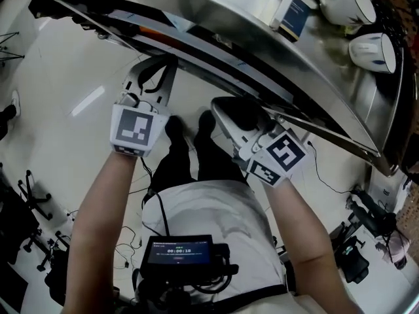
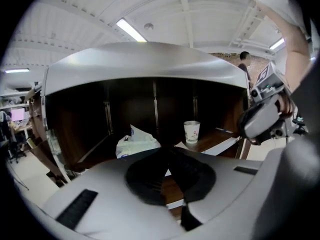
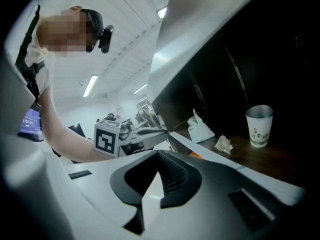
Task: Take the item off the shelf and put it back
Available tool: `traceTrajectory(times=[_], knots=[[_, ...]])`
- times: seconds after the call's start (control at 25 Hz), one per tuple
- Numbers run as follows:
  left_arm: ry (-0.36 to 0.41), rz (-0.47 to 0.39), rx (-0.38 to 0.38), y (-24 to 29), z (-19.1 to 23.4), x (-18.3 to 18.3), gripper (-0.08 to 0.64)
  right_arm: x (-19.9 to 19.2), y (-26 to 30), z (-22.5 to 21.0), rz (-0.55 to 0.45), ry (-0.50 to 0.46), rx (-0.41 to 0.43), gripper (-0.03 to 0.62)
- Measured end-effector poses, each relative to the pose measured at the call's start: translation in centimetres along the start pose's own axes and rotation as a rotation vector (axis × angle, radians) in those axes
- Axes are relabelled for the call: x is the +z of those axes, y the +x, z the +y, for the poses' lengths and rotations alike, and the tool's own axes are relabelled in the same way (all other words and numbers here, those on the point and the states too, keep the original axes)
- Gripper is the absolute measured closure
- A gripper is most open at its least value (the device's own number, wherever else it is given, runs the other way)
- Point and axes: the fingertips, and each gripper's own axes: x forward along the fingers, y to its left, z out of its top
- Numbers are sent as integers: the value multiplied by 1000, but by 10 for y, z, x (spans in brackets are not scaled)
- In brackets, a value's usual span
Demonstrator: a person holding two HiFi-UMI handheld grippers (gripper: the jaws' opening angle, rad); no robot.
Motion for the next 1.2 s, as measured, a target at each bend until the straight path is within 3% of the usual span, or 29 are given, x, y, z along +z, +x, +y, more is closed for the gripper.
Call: traceTrajectory(times=[0.72, 1.2], knots=[[-162, -120, -207, -120, -48, 101, 558, 86, -28, 50, -130, -153, 57, 588], [-148, -180, -266, -146, -66, 154, 558, 129, -49, 83, -213, -185, 113, 588]])
